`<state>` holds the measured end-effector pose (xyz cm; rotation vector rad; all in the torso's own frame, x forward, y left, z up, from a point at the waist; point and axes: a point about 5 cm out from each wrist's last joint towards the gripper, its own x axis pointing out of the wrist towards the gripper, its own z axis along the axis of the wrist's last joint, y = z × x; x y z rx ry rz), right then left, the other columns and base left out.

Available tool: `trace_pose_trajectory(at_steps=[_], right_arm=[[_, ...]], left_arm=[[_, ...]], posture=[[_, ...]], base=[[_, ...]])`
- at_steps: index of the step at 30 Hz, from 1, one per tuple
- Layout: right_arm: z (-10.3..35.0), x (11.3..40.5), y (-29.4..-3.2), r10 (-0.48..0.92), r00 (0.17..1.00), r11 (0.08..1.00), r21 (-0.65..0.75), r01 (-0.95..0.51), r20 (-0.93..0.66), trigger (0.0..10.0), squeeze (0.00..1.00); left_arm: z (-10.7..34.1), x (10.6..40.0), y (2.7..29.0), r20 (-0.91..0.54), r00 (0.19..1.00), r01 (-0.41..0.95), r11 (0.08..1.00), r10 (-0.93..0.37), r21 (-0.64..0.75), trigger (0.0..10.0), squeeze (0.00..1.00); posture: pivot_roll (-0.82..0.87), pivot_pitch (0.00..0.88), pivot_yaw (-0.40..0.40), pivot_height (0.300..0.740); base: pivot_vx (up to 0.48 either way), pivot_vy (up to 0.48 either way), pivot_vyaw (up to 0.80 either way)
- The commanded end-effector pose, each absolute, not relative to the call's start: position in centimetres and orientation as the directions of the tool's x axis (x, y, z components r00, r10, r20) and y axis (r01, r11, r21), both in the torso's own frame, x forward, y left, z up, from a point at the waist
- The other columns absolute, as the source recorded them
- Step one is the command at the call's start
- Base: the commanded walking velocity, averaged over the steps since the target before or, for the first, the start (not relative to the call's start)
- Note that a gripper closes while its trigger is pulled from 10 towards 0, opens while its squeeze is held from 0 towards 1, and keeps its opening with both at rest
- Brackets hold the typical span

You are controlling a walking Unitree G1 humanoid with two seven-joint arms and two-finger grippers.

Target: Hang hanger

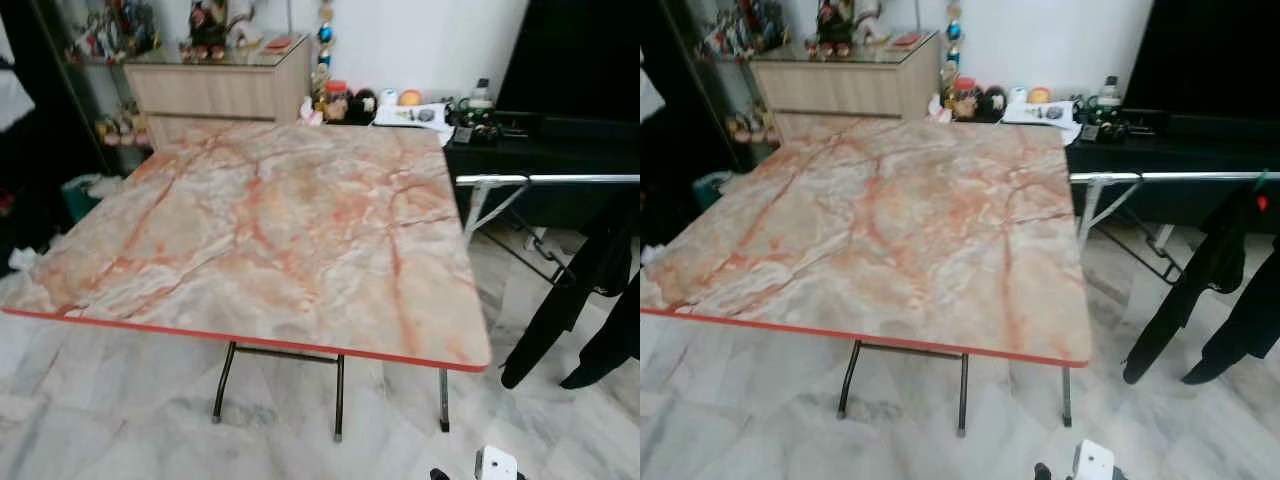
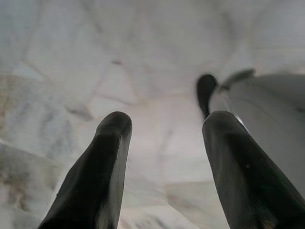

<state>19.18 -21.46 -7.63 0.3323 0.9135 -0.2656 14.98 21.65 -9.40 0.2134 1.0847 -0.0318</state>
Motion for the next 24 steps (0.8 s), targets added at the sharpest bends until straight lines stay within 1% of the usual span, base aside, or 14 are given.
trace_pose_trajectory(at_steps=[1,13,24], right_arm=[[-7.58,19.33,-21.33,-0.084,0.587,0.914,0.172,0.368,-0.805,10.0,0.00],[-7.75,19.03,-21.26,-0.085,0.581,0.911,0.173,0.374,-0.809,10.0,0.00],[-7.62,19.24,-21.35,-0.089,0.586,0.910,0.173,0.377,-0.806,10.0,0.00]], left_arm=[[-9.60,14.35,21.85,-0.888,0.452,0.154,0.973,0.083,0.170,10.0,0.00],[-9.79,14.11,21.37,-0.894,0.442,0.169,0.972,0.075,0.165,10.0,0.00],[-9.68,14.16,21.87,-0.890,0.447,0.148,0.973,0.093,0.176,10.0,0.00]], posture=[[0.03,0.000,0.069,0.740],[0.03,0.000,0.068,0.740],[0.04,0.000,0.063,0.740]], base=[[0.000,-0.345,0.00],[0.000,-0.345,0.00],[0.000,-0.346,0.00]])
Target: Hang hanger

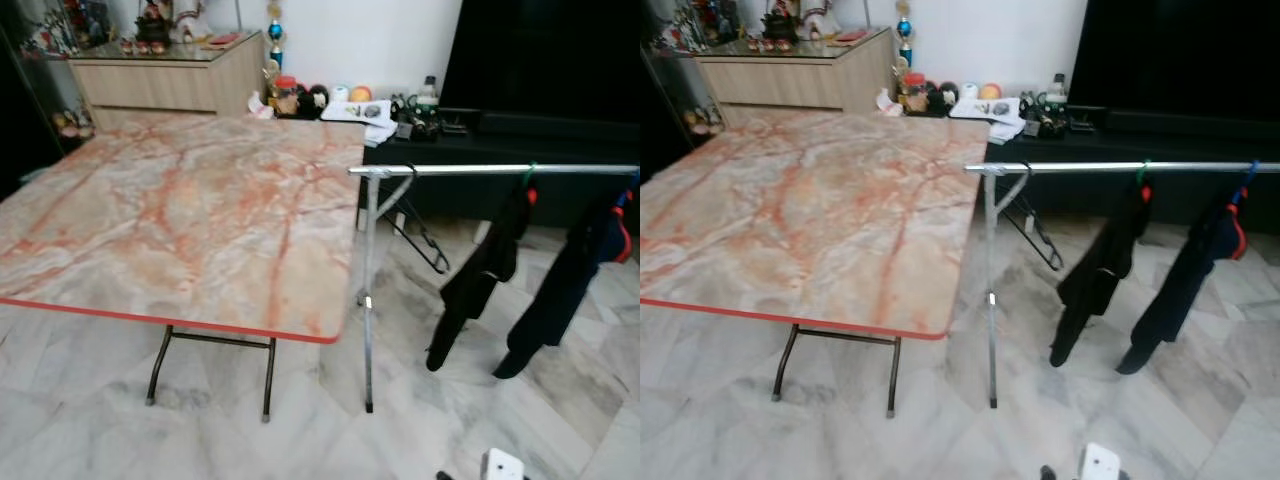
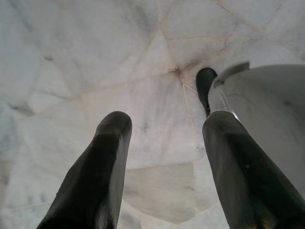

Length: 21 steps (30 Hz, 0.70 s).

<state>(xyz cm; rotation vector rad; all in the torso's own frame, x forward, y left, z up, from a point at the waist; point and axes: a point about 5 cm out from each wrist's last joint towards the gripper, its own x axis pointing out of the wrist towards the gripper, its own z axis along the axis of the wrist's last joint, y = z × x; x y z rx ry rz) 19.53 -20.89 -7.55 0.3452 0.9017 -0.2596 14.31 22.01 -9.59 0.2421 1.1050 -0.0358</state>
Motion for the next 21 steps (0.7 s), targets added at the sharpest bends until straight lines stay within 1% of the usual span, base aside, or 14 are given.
trace_pose_trajectory(at_steps=[1,10,13,15,17,19,21], right_arm=[[-7.6,19.4,-21.4,-0.090,0.588,0.909,0.174,0.378,-0.804,10.0,0.00],[-7.2,19.9,-21.7,-0.106,0.595,0.914,0.157,0.374,-0.797,10.0,0.00],[-6.7,20.4,-22.7,-0.191,0.595,0.973,-0.071,0.219,-0.781,10.0,0.00],[-6.4,20.8,-23.0,-0.194,0.606,0.981,-0.164,0.104,-0.772,10.0,0.00],[-6.3,21.0,-23.1,-0.191,0.606,0.977,-0.207,0.044,-0.772,10.0,0.00],[-6.2,21.1,-23.1,-0.193,0.605,0.976,-0.217,0.034,-0.772,10.0,0.00],[-6.3,21.0,-23.1,-0.187,0.598,0.980,-0.191,0.058,-0.779,10.0,0.00]], left_arm=[[-9.6,14.2,21.9,-0.889,0.448,0.140,0.974,0.098,0.178,10.0,0.00],[-9.5,14.8,21.8,-0.882,0.460,0.111,0.979,0.101,0.170,10.0,0.00],[-9.4,15.1,21.7,-0.878,0.468,0.102,0.981,0.100,0.166,10.0,0.00],[-9.3,15.2,21.7,-0.876,0.473,0.098,0.982,0.099,0.164,10.0,0.00],[-9.3,15.4,21.7,-0.874,0.476,0.093,0.982,0.099,0.162,10.0,0.00],[-9.2,15.5,21.6,-0.873,0.477,0.091,0.983,0.099,0.161,10.0,0.00],[-9.3,15.5,21.4,-0.873,0.477,0.087,0.984,0.098,0.158,10.0,0.00]], posture=[[0.05,0.000,0.057,0.740],[0.05,0.000,0.036,0.740],[0.05,0.000,0.029,0.740],[0.05,0.000,0.025,0.740],[0.06,0.000,0.021,0.740],[0.05,0.000,0.020,0.740],[0.05,0.000,0.018,0.740]], base=[[0.000,-0.345,0.00],[0.000,-0.346,0.00],[0.000,-0.345,0.00],[0.000,-0.345,0.00],[0.000,-0.345,0.00],[0.000,-0.341,0.00],[0.000,-0.165,0.00]])
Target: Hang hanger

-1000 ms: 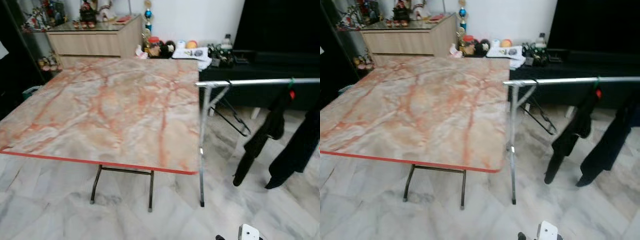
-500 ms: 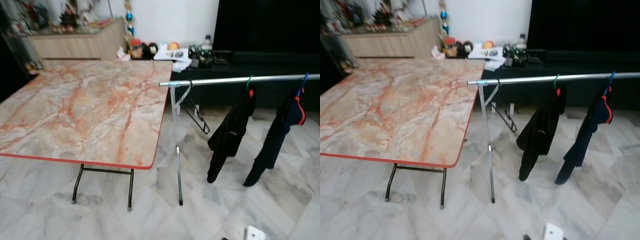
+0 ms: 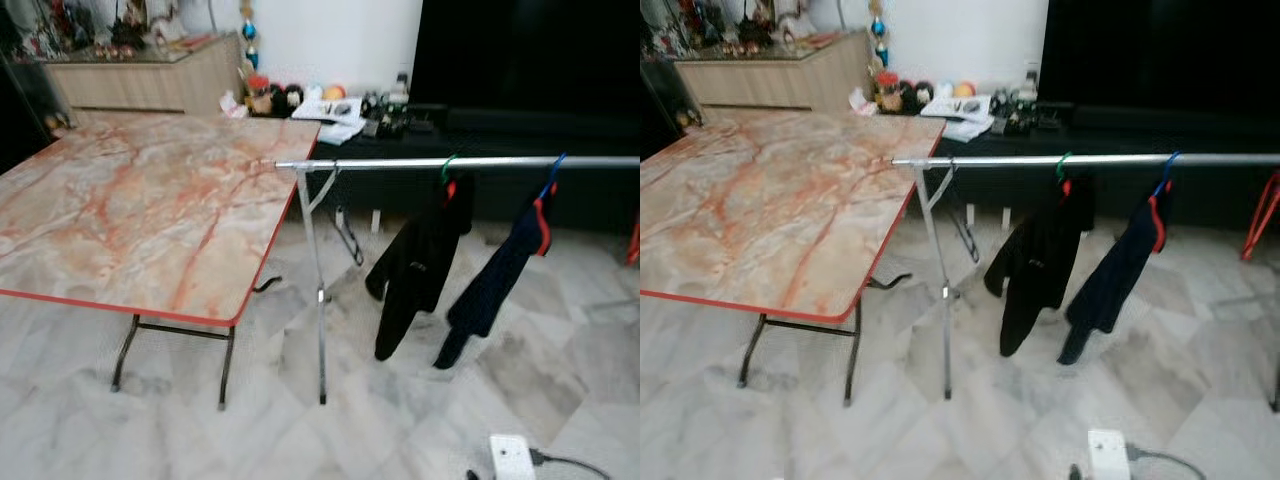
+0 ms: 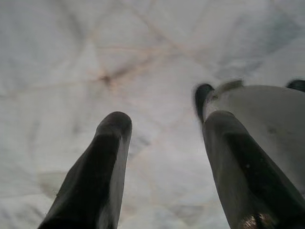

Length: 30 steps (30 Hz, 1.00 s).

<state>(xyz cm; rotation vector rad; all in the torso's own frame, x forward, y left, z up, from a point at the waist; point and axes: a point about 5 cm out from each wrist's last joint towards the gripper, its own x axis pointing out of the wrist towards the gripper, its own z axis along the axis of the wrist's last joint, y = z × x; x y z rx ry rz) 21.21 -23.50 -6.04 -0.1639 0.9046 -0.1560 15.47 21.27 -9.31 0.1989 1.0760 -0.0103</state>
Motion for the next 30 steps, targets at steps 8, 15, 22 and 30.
trace_pose_trajectory(at_steps=[8,15,22,30], right_arm=[[-6.65,20.56,-22.72,-0.161,0.582,0.984,-0.081,0.161,-0.797,10.0,0.00],[-6.81,20.40,-22.43,-0.136,0.581,0.978,-0.015,0.208,-0.803,10.0,0.00],[-6.82,20.42,-22.32,-0.123,0.585,0.977,0.005,0.212,-0.801,10.0,0.00],[-6.83,20.42,-22.25,-0.110,0.586,0.977,0.021,0.212,-0.803,10.0,0.00]], left_arm=[[-9.39,15.42,20.97,-0.873,0.479,0.067,0.987,0.096,0.145,10.0,0.00],[-9.34,15.23,21.59,-0.874,0.476,0.054,0.989,0.096,0.138,10.0,0.00],[-9.25,15.37,21.79,-0.873,0.479,0.058,0.989,0.095,0.140,10.0,0.00],[-9.28,15.45,21.51,-0.875,0.476,0.063,0.989,0.090,0.136,10.0,0.00]], posture=[[0.06,0.000,0.019,0.740],[0.05,0.000,0.023,0.740],[0.05,0.000,0.024,0.740],[0.05,0.000,0.026,0.740]], base=[[0.000,0.000,0.00],[0.000,0.000,0.00],[0.247,0.000,0.00],[0.368,0.000,0.00]])
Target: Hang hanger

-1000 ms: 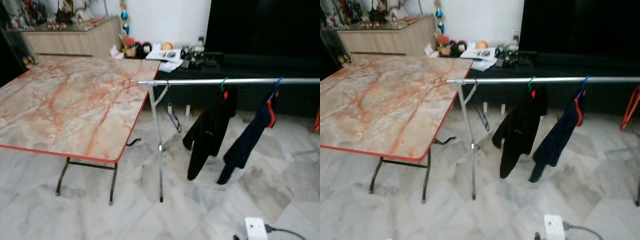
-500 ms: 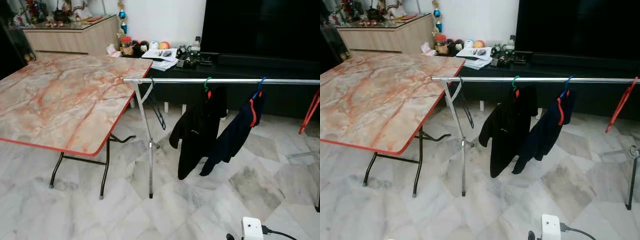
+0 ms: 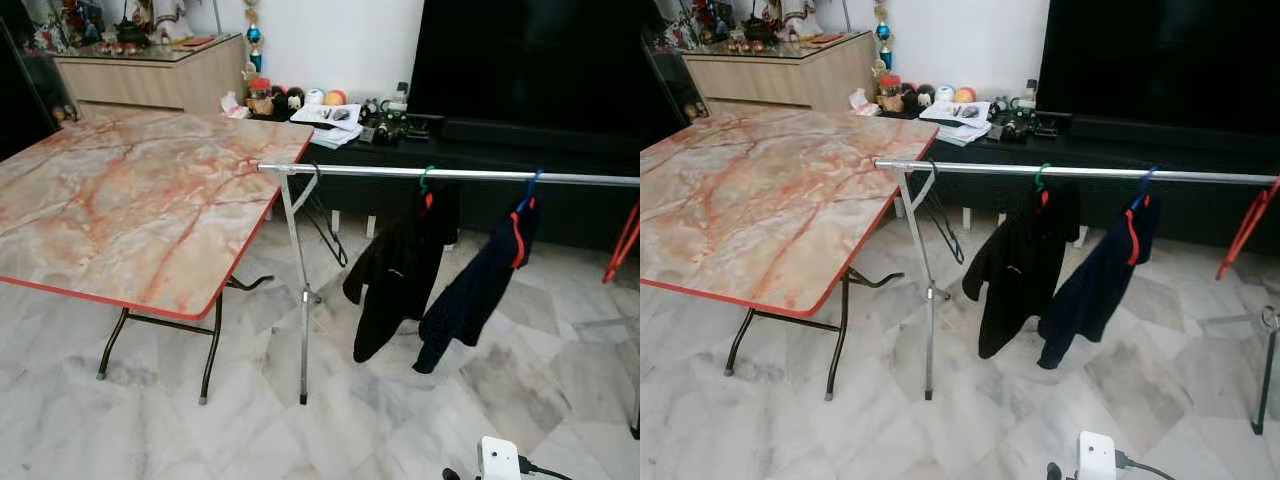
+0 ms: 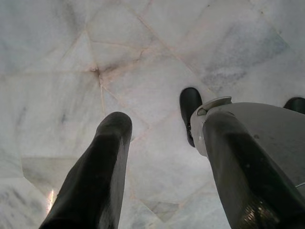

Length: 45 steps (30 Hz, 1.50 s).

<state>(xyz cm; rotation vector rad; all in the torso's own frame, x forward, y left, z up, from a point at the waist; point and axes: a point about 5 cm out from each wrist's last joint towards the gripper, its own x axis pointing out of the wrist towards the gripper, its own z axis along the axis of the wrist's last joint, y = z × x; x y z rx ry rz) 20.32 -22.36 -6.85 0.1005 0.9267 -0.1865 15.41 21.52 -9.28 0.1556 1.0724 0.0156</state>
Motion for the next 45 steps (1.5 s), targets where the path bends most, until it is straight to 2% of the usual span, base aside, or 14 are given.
trace_pose_trajectory(at_steps=[1,10,17,26,37,45], right_arm=[[-6.8,20.4,-22.2,-0.108,0.587,0.977,0.023,0.211,-0.803,10.0,0.00],[-6.8,20.4,-22.3,-0.116,0.588,0.972,0.030,0.233,-0.800,10.0,0.00],[-6.8,20.4,-22.2,-0.120,0.589,0.969,0.037,0.246,-0.799,10.0,0.00],[-6.7,20.6,-22.1,-0.115,0.602,0.970,0.042,0.241,-0.790,10.0,0.00],[-6.0,21.3,-21.9,-0.098,0.713,0.982,0.050,0.184,-0.694,10.0,0.00],[-5.9,21.0,-22.2,-0.132,0.747,0.974,0.055,0.220,-0.652,10.0,0.00]], left_arm=[[-9.3,15.5,21.3,-0.875,0.476,0.065,0.989,0.087,0.134,10.0,0.00],[-9.4,15.7,20.0,-0.875,0.478,0.079,0.989,0.070,0.122,10.0,0.00],[-8.9,16.9,20.6,-0.867,0.493,0.074,0.989,0.077,0.130,10.0,0.00],[-9.0,16.5,20.9,-0.869,0.489,0.077,0.988,0.078,0.132,10.0,0.00],[-9.3,15.3,21.9,-0.877,0.472,0.090,0.985,0.089,0.149,10.0,0.00],[-9.6,14.7,21.6,-0.882,0.461,0.085,0.985,0.096,0.152,10.0,0.00]], posture=[[0.05,0.000,0.026,0.740],[0.05,0.000,0.027,0.740],[0.05,0.000,0.028,0.740],[0.04,0.000,0.034,0.740],[0.02,0.000,0.054,0.740],[0.00,0.000,0.040,0.740]], base=[[0.375,0.000,0.00],[0.377,0.000,0.00],[0.379,0.000,0.00],[0.367,0.000,0.00],[0.000,0.000,0.00],[0.000,0.000,0.00]])
